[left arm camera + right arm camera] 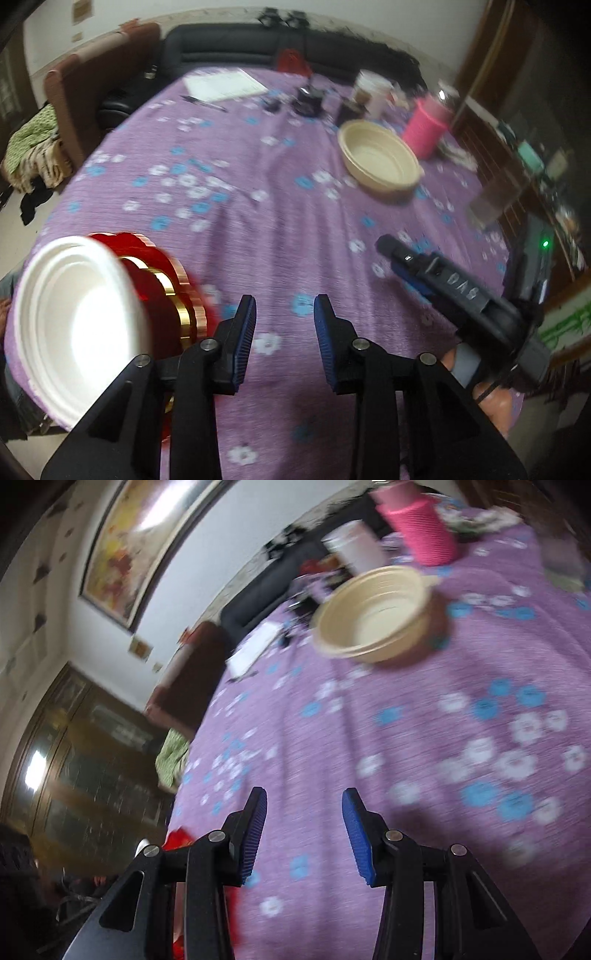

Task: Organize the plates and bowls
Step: 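Move both open grippers toward the beige plastic bowl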

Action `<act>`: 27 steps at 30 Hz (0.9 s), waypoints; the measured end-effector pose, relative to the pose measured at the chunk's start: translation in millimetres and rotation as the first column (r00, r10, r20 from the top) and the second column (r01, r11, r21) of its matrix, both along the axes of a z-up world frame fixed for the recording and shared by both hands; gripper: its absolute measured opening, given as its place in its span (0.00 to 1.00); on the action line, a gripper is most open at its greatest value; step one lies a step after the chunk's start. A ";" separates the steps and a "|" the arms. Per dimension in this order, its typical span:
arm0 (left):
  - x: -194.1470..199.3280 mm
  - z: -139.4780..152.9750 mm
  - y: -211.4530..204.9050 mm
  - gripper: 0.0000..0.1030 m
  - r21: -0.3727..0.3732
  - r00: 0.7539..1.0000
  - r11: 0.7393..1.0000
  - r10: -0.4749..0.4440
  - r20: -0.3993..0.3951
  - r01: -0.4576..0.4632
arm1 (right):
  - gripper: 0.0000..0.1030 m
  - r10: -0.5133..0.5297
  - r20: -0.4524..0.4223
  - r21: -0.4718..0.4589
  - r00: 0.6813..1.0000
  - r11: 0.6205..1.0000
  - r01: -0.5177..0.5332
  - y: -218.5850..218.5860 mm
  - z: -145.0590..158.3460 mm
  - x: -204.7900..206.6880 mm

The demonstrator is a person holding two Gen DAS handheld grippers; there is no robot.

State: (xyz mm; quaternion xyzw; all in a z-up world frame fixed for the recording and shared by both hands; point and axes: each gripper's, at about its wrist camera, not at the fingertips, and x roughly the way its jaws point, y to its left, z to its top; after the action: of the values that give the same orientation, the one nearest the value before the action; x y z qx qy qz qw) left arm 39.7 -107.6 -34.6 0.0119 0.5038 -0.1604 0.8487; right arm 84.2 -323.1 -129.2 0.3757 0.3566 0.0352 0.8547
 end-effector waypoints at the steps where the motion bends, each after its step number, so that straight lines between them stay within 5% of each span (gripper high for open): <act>1: 2.4 -3.8 -6.7 0.29 0.007 1.000 1.000 -0.004 -0.012 0.004 | 0.44 -0.014 -0.009 0.013 1.000 1.000 0.014 -11.8 -3.5 -1.3; 7: 34.4 -20.2 -47.9 0.29 0.019 0.998 1.000 0.002 -0.067 -0.001 | 0.44 -0.064 -0.043 0.033 0.997 0.997 0.065 -61.3 -9.1 -1.0; 17: 104.1 7.5 -94.9 0.29 -0.010 0.984 0.992 0.125 0.130 -0.124 | 0.47 -0.139 0.006 0.032 0.990 0.990 0.139 -122.4 23.6 33.5; 27: 120.1 0.9 -108.3 0.29 -0.029 0.977 0.992 0.127 0.174 -0.124 | 0.51 -0.167 0.035 0.061 0.985 0.984 0.165 -143.9 21.1 56.7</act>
State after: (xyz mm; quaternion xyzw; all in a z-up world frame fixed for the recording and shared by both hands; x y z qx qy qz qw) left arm 159.8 -215.9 -33.7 -0.0136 0.4256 -0.1093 0.8982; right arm 141.0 -467.0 -108.1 0.4279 0.3058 -0.0185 0.8503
